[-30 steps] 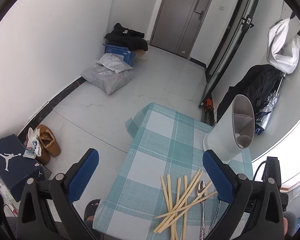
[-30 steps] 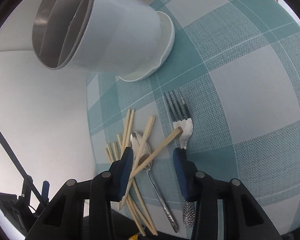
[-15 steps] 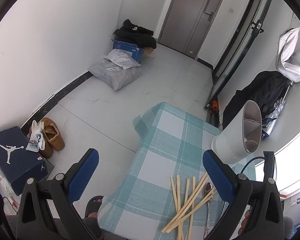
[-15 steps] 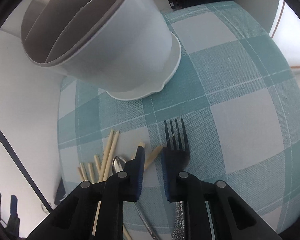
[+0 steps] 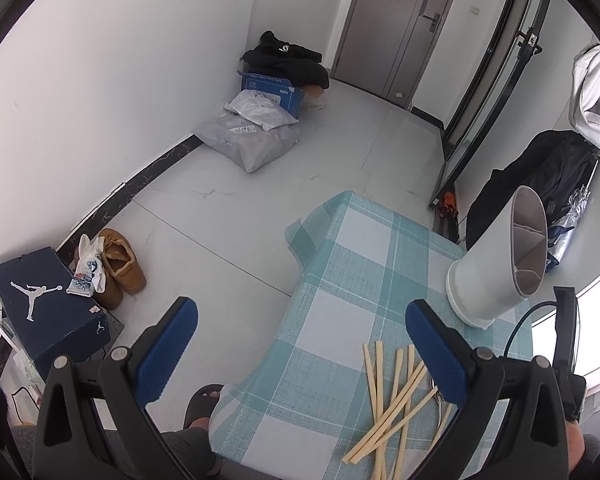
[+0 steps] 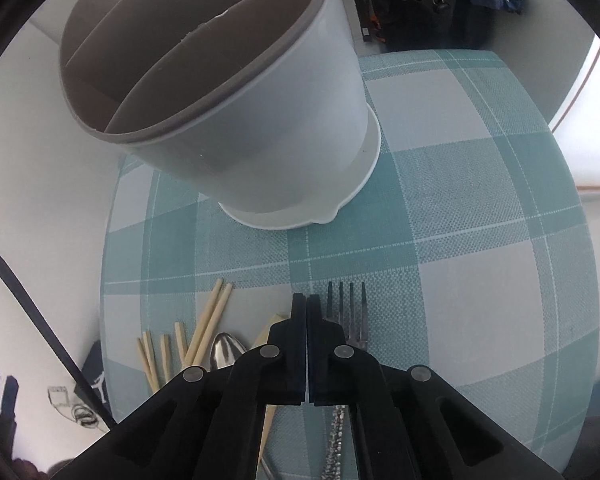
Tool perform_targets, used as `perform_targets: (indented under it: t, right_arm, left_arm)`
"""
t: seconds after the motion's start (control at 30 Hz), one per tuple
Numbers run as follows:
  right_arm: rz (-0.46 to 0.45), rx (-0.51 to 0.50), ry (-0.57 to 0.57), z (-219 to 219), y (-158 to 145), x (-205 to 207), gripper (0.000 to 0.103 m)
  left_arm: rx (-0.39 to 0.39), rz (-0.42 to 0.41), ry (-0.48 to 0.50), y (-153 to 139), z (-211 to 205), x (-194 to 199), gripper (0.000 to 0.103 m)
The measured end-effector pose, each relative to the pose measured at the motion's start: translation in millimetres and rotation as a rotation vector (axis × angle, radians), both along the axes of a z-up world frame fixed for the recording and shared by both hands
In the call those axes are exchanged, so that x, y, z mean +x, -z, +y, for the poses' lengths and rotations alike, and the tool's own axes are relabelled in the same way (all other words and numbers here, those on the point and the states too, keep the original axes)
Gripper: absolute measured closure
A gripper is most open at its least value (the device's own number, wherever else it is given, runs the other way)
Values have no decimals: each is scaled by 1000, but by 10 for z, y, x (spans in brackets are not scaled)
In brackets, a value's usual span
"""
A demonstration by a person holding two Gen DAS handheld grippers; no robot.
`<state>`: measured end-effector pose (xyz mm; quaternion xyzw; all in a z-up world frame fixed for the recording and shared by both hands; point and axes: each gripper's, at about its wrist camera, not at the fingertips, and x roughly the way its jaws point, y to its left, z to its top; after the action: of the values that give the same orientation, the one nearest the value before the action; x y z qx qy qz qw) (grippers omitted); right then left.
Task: Organize utensils
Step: 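Move the right gripper down over the chopsticks and close on them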
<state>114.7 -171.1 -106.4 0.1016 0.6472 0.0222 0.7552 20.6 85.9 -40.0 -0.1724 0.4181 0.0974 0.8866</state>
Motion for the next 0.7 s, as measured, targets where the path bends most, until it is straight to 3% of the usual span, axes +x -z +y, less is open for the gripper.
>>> perform_targets:
  t: [0.07,0.27,0.43,0.7]
  right_arm:
    - [50,34,-37,-28,59,-74,100]
    - [45,-17,-84,116,84,-29,97]
    - [26,-39,-142,237,90,-67,87]
    - [-20,-211,-300,773,219,-225,83]
  left_arm:
    - [-3,-1,1,-5,-9,-5,1]
    - [5,6,13,6,-20,-3,1]
    - [-21,4,0,3,38,-21,1]
    - [-51,5,-8,9,72,-26,1]
